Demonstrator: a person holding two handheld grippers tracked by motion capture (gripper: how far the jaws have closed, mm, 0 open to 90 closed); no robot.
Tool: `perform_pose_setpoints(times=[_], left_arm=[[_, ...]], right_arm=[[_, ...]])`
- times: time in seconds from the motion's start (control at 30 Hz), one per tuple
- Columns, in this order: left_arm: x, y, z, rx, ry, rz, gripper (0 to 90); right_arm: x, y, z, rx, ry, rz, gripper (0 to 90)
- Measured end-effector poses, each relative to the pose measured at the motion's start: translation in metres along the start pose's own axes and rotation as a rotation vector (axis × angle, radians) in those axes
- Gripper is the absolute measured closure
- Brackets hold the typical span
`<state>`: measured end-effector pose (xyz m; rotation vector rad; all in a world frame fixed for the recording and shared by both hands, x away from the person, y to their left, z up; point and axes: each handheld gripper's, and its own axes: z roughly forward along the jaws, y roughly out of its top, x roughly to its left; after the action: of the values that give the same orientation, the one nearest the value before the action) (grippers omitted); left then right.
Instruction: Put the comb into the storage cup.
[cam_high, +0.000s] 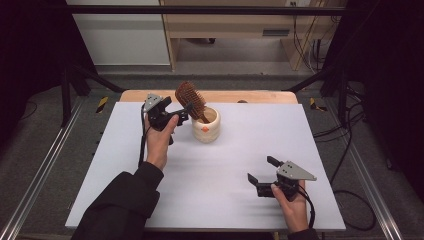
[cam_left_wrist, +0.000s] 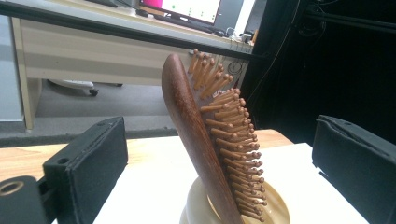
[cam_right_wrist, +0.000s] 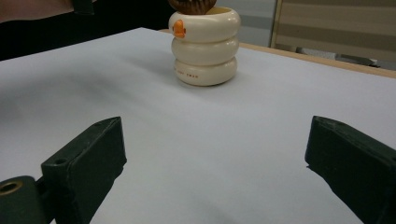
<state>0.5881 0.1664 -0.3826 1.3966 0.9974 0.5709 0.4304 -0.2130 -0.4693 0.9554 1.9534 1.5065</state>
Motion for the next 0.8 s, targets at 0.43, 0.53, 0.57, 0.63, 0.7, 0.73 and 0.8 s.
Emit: perform_pose_setpoints(times=[0.43,0.53,0.57,0.63,0.7,0.73,0.8], left_arm=[[-0.001,0.002,-0.027,-0.004,0.004,0.055,3.2],[-0.002,-0.001,-0.033,0.003,-0.001,0.061,3.2],[-0.002,-0.002,-0.035,0.008,-0.002,0.072,3.2],[-0.003,-0.003,-0.04,0.01,-0.004,0.08,3.4],[-0.003,-0.005,-0.044,0.003,-0.009,0.084,3.3],[-0.002,-0.005,-0.046,-0.002,-0.003,0.092,3.3],[-0.001,-0.004,-0.05,-0.017,0.005,0.102,3.3]], right_arm=[[0.0,0.001,-0.002,-0.001,-0.007,-0.006,5.3],[0.001,0.001,-0.003,0.003,-0.01,-0.016,5.2],[0.001,0.001,-0.003,0.003,-0.009,-0.015,5.2],[0.001,0.001,-0.003,0.002,-0.01,-0.014,5.2],[0.001,0.001,-0.002,0.004,-0.007,-0.014,5.2],[0.001,0.001,-0.002,0.005,-0.006,-0.015,5.2],[0.002,0.001,-0.002,0.009,-0.006,-0.018,5.2]])
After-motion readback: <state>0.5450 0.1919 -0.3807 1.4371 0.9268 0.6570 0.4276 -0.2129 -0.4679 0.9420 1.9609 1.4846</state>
